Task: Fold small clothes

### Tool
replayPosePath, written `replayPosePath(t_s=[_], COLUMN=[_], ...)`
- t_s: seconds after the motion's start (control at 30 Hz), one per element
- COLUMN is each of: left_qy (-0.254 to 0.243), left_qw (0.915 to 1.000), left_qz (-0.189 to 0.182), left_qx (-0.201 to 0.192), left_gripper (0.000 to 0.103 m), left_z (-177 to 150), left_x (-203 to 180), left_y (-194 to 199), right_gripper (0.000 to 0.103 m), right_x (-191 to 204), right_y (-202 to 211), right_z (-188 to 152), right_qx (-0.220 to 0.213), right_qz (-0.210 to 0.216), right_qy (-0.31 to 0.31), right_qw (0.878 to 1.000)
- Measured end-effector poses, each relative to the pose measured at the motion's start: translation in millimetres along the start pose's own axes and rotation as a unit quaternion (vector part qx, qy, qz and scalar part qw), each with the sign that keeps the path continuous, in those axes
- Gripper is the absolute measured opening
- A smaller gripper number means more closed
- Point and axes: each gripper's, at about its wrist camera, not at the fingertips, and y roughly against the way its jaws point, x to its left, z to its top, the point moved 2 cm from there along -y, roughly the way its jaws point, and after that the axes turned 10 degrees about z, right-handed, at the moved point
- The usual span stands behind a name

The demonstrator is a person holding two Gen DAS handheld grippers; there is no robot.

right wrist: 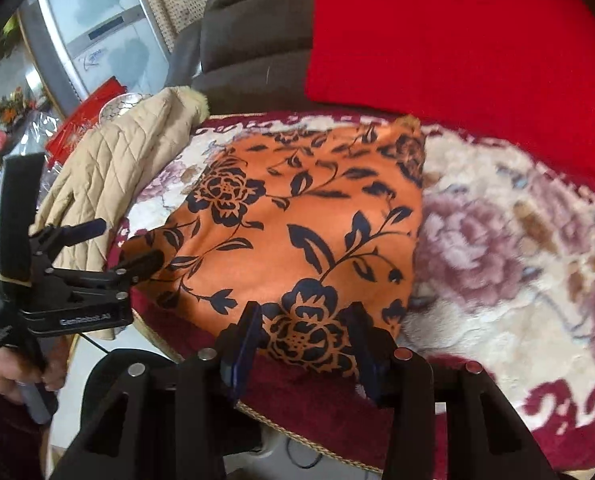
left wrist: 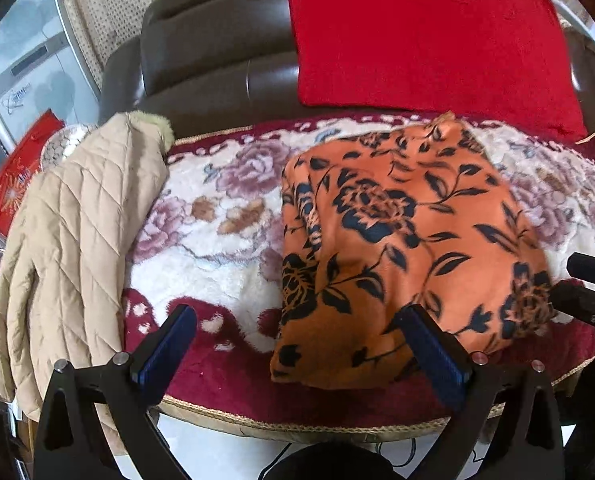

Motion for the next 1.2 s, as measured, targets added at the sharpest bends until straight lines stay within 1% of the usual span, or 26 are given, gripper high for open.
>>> replayPosePath(t_s=[0.13, 0.3, 0.47, 0.8, 0.93, 1.07, 1.17, 1.2], left_qy=[0.006, 0.008, 0.012, 0.012, 0.001, -0.014, -0.016, -0.014], left_qw=[0.9998, 0.9993, 0.9991, 0.9993, 0.9992, 0.9980, 0.9978, 0.9980], left_qz=[0.001, 0.011, 0.015, 0.022, 0.038, 0.054, 0.043, 0.037], left_qx=[-0.017, -0.034, -0.037, -0.026, -0.009, 0.029, 0.048, 0.049], left_gripper=[0.103, 0.103, 0.103, 0.103, 0.103, 0.103, 0.103, 0.103], left_z=[4, 9, 10, 12, 7, -3, -9, -8], left_x=[3, 6, 8, 9, 8, 6, 5, 6], left_y=[17, 34, 36, 22, 4, -35, -57, -59], right_gripper=[0.049, 0.049, 0.050, 0.050, 0.050, 0.050, 0.050, 0.050], right_x=[10, 20, 25, 25, 21, 4, -20, -30], right_y=[13, 29, 36, 33, 22, 2, -25, -36], right_z=[1, 2, 5, 10, 10, 6, -3, -8], right_qx=[-0.011, -0.032, -0.042, -0.041, -0.029, -0.001, 0.037, 0.053], right_qz=[-0.049, -0.097, -0.116, -0.126, -0.128, -0.114, -0.097, -0.080], right_qy=[0.033, 0.068, 0.083, 0.080, 0.075, 0.046, 0.005, -0.017], right_qw=[0.998, 0.992, 0.989, 0.988, 0.989, 0.992, 0.995, 0.995])
